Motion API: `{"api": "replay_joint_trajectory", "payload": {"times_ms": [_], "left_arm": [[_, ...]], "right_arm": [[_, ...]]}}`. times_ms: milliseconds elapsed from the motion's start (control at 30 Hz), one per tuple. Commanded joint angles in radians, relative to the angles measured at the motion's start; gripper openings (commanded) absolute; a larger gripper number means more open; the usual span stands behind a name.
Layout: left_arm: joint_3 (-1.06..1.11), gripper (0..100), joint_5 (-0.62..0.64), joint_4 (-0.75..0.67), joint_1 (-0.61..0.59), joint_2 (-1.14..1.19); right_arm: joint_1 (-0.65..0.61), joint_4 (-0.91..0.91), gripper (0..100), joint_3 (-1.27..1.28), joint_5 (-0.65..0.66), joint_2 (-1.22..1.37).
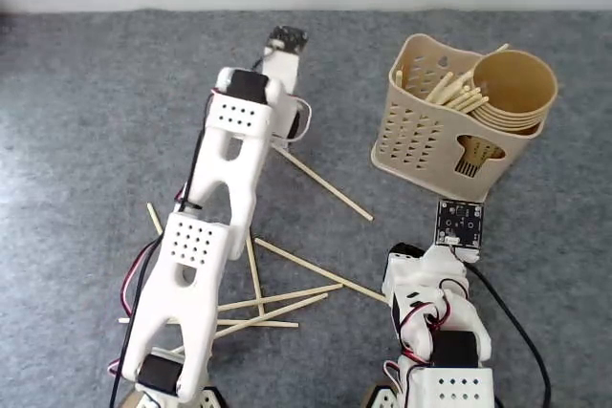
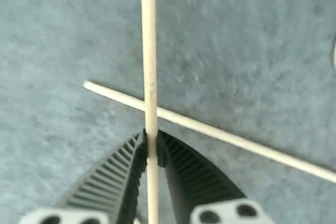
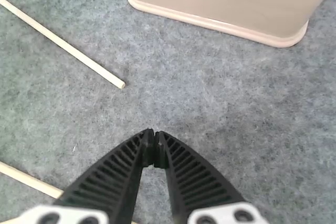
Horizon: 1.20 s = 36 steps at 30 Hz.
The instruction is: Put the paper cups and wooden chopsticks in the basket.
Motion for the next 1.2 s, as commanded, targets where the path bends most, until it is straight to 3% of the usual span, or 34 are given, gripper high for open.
{"api": "replay_joint_trajectory", "payload": {"times_ms": [0,267,500,733,1000,1167], "left_arm": [[-0.136,1,-0.002,0.023,-0.026,-0.017],[-0.311,1,-0.002,0.023,-0.018,-0.04],[-0.305,1,0.097,0.023,0.0,-0.25],[-0.305,1,0.112,0.023,0.032,-0.48],[-0.306,1,0.385,-0.002,0.14,-0.675],[-0.302,1,0.439,-0.17,0.195,-0.68]], "right_arm": [[0.005,0.002,0.9,0.012,0.0,-0.022],[0.005,0.002,0.9,0.012,0.0,-0.022],[0.005,0.002,0.9,0.012,0.0,-0.022],[0.005,0.002,0.9,0.012,0.0,-0.022],[0.005,0.004,0.9,0.012,0.0,-0.022],[0.005,0.004,0.9,0.012,0.0,-0.022]]}}
